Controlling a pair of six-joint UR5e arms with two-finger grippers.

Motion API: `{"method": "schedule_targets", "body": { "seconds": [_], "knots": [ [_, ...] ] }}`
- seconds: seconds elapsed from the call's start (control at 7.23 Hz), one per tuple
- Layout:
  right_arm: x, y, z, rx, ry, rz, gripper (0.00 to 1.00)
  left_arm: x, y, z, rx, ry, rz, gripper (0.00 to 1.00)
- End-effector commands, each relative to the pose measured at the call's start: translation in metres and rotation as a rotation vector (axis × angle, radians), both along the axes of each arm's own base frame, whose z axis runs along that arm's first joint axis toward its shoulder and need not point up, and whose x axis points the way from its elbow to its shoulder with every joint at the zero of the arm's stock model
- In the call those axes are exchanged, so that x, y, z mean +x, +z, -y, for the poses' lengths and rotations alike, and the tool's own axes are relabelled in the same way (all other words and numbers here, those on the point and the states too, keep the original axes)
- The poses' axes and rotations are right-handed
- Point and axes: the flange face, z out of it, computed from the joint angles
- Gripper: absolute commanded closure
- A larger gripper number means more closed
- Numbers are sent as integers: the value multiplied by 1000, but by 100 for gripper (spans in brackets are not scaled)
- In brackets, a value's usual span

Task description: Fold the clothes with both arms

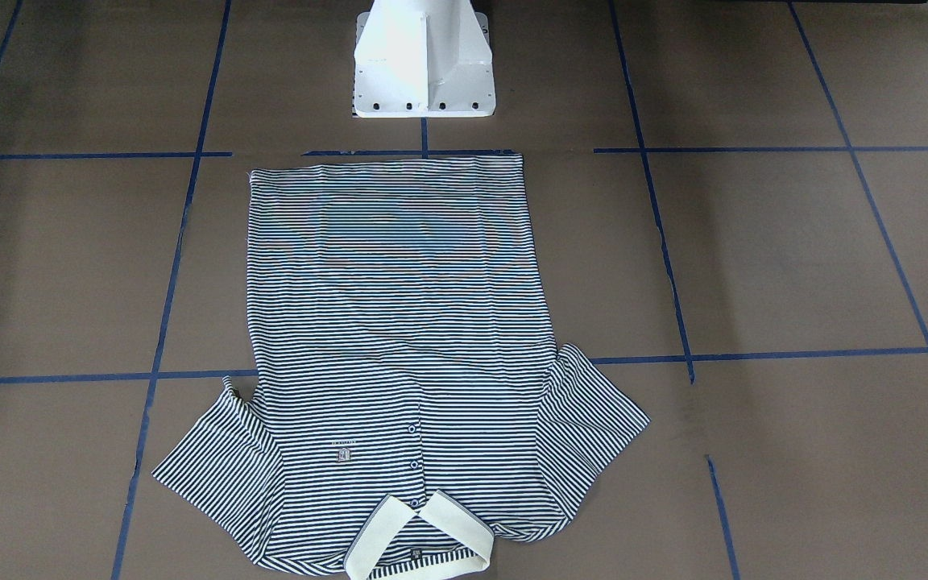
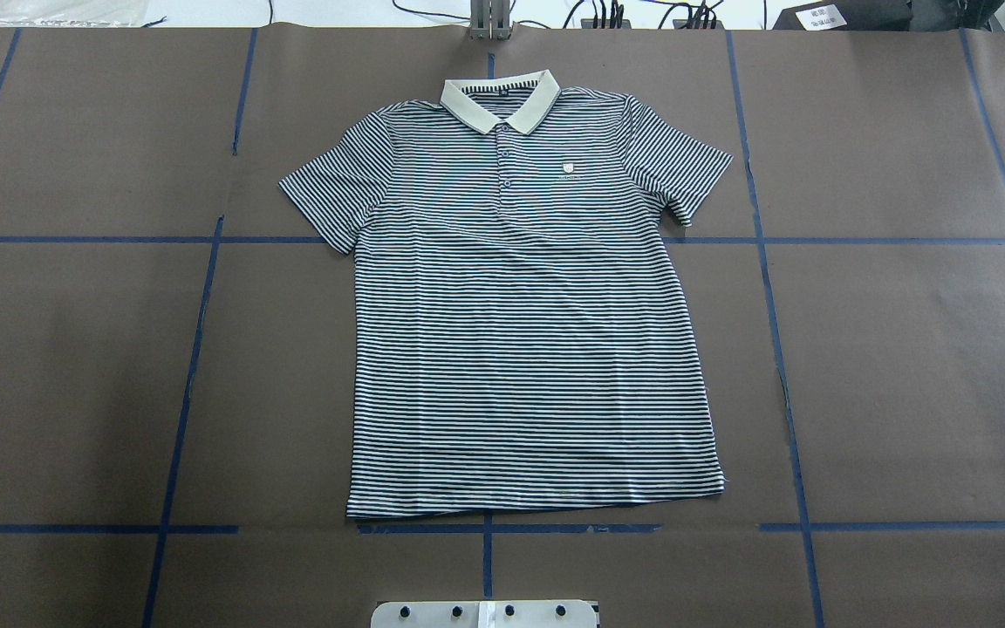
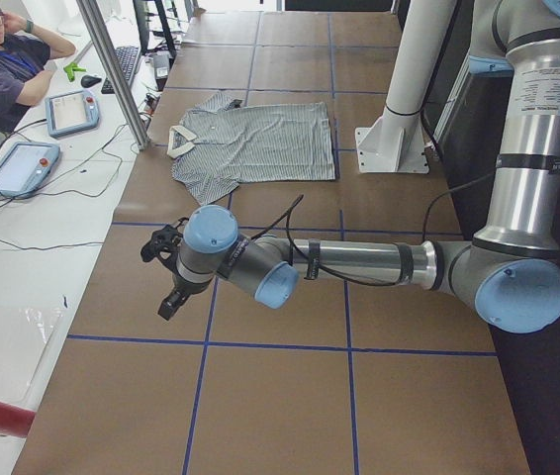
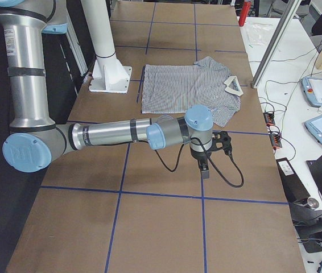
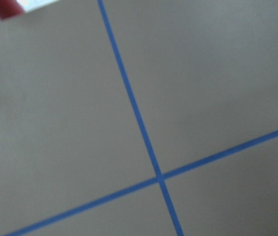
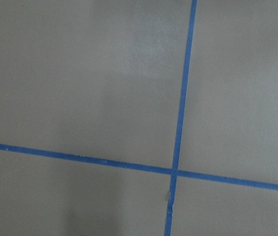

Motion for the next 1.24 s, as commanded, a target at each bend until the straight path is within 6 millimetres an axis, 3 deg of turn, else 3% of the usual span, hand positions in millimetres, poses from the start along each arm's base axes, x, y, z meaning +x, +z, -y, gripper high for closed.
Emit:
{"method": "schedule_targets", "body": {
  "seconds": [0.0, 0.14, 0.28, 0.55, 0.69, 0.97, 1.11],
  "knots": [
    [-1, -14, 16, 63, 2, 8, 0, 0, -29, 19, 86, -64, -59, 0],
    [-3, -38, 33, 106, -4, 17, 0, 0, -32, 21, 114, -71, -66, 0],
    [-24, -69, 58, 126, -6, 28, 0, 0, -35, 20, 122, -70, -68, 0],
    [-92, -128, 105, 64, 57, 105, 1, 0, -39, 19, 130, -67, -70, 0],
    [-132, -143, 123, 33, 123, 148, 9, 0, -39, 19, 130, -67, -70, 0],
    [-252, -150, 148, 15, 247, 199, 34, 1, -40, 20, 133, -66, -70, 0],
    [-304, -152, 152, 19, 274, 203, 39, 1, -40, 20, 134, -65, -69, 0]
  ]
}}
